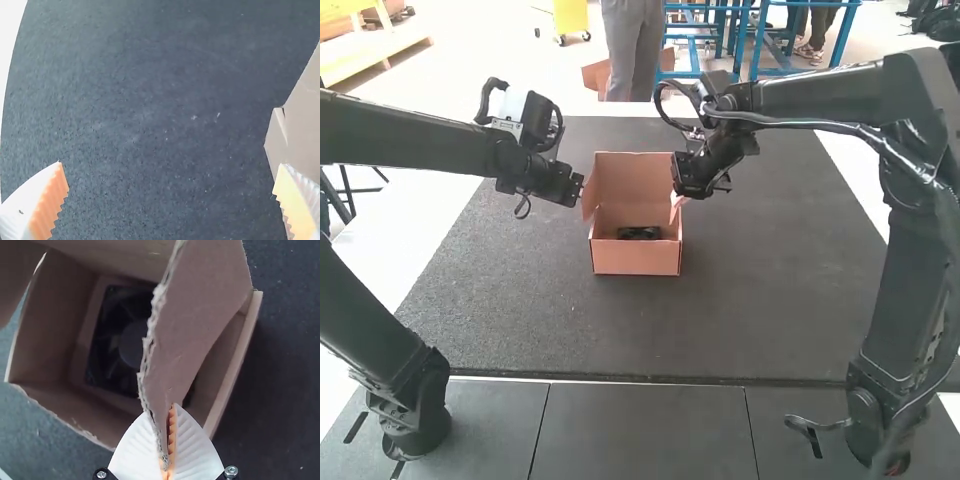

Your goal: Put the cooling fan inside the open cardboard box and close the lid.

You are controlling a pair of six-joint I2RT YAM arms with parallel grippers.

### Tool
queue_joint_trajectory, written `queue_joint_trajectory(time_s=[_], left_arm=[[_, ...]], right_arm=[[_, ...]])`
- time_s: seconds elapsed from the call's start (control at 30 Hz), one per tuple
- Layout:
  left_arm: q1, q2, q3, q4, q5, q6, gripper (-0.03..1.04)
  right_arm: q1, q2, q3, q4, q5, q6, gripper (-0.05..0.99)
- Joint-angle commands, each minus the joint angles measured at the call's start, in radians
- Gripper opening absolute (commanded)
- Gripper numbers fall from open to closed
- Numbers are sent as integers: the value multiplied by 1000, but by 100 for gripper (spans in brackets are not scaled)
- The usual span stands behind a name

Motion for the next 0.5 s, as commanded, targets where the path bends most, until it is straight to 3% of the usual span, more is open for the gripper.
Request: queue_joint_trajectory(time_s=[0.0,0.47], left_arm=[[-7,0,41,10,34,9,97],[-25,0,70,7,76,-1,97]], right_arm=[[-3,-29,43,16,0,8,-1],[-15,-30,57,20,-2,10,-1]])
